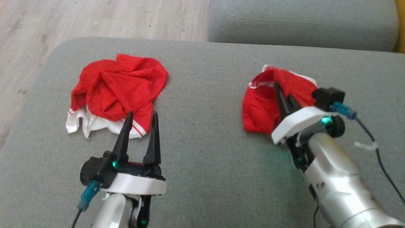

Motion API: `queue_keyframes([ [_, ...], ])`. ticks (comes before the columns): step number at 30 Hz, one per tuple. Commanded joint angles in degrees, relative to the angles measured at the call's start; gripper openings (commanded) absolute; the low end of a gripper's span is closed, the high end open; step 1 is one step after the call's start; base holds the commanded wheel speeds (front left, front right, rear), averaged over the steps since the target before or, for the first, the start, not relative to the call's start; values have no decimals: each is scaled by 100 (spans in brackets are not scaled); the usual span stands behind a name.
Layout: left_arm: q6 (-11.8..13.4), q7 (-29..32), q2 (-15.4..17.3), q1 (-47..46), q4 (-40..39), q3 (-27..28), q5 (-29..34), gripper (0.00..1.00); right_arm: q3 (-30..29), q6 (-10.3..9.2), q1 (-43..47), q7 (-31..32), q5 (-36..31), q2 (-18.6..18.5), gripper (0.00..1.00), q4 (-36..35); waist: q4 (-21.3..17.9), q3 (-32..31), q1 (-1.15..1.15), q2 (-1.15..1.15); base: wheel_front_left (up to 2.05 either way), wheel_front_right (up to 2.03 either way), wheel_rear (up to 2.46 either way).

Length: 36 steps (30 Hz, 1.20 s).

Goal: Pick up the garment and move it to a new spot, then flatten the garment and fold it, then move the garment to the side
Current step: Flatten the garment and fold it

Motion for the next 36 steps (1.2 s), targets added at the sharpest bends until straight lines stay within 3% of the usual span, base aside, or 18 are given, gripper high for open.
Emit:
queue_keyframes([
  [1, -4, -29, 48, -107, -150, 180, 74, 100, 159, -5, -38, -70, 73, 94, 0, -123, 34, -8, 0, 0, 0, 0, 0],
  [14, 32, -29, 48, -66, -185, 185, 52, 100, 1206, -5, -148, -144, 544, 95, 0, 468, 153, 71, 0, 0, 0, 0, 0],
  [15, 37, -29, 48, -64, -187, 182, 46, 100, 1347, -5, -143, -103, 570, 95, 75, 492, 138, 76, 0, 0, 0, 0, 0],
  [16, 39, -29, 48, -66, -182, 182, 43, 100, 1511, -5, -118, 22, 628, 95, 100, 504, 120, 75, 0, 0, 0, 0, 0],
  [21, 54, -29, 48, -79, -180, 182, 29, 100, 2290, -5, -48, 312, 978, 95, 100, 174, -27, 27, 0, 0, 0, 0, 0],
  [26, 58, -29, 48, -67, -199, 225, 31, 100, 2379, -5, -254, 46, 1159, 95, 100, 62, -244, -56, 0, 0, 0, 0, 0],
  [31, 85, -29, 48, -42, -236, 317, 45, 100, 1673, -5, -597, -176, 748, 27, 100, 78, -507, -156, 0, 0, 0, 0, 0],
  [36, 92, -29, 48, -92, -308, 421, 62, 100, 169, -5, -420, -184, -449, -385, 100, -656, -766, -204, 0, 0, 0, 0, 0],
])
